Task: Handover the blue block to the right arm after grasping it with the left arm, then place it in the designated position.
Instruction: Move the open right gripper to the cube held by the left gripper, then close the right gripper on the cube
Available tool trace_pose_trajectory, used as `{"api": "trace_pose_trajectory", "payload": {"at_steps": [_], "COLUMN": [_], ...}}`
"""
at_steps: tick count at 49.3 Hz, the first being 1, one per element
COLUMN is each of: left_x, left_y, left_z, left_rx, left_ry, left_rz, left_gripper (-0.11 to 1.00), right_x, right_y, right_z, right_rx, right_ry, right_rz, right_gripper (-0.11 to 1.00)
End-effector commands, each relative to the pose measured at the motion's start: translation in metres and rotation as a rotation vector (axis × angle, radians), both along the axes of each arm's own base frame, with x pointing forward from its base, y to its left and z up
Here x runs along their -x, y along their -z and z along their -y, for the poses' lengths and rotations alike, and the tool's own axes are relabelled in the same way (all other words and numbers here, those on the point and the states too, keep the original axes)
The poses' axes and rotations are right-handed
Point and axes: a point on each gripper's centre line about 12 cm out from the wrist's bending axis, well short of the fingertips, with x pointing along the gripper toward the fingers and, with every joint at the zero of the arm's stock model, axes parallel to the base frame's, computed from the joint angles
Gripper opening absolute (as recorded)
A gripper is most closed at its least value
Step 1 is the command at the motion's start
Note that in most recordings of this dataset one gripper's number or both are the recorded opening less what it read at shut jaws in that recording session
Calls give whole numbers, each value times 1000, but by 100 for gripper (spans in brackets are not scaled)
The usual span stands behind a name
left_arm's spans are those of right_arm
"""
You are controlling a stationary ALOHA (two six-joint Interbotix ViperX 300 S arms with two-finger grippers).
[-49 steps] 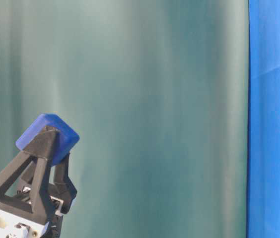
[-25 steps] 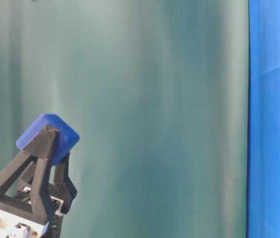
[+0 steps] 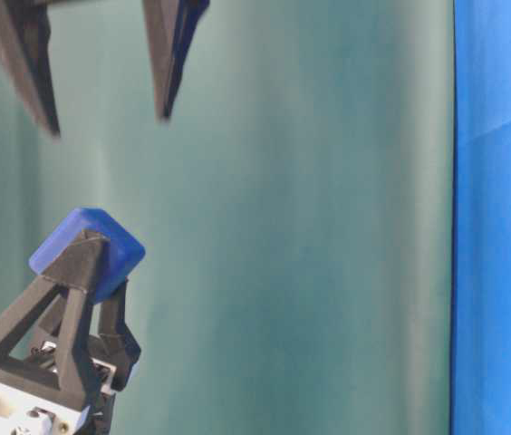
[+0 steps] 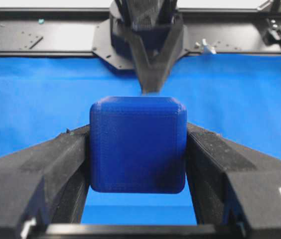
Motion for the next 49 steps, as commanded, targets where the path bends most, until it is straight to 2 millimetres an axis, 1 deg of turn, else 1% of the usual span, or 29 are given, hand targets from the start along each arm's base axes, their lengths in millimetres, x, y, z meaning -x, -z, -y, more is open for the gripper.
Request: {"api": "trace_pose_trajectory", "payload": {"at_steps": [1,16,27,34,44,49], "left_x": [4,4,4,4,4,4], "left_y": [-14,-14,-14,-14,-14,-14], "left_z": [1,1,1,0,1,1], "left_rx": [0,0,0,0,0,0], "left_ry": [2,2,2,0,2,2], "left_rz": [40,40,40,40,40,40], "left_gripper": [48,48,48,48,48,48], "right_x": [-13,-53,-74,-80,-80,-81], "right_y": [-15,-14,-16,-17,-18,-18], "right_z": [0,-1,0,0,0,0], "right_rx": [2,31,31,32,32,33], "right_ry": [-7,-22,-20,-19,-18,-16], "right_rz": [42,31,29,28,30,26], "right_gripper": [96,96,96,96,96,94]}}
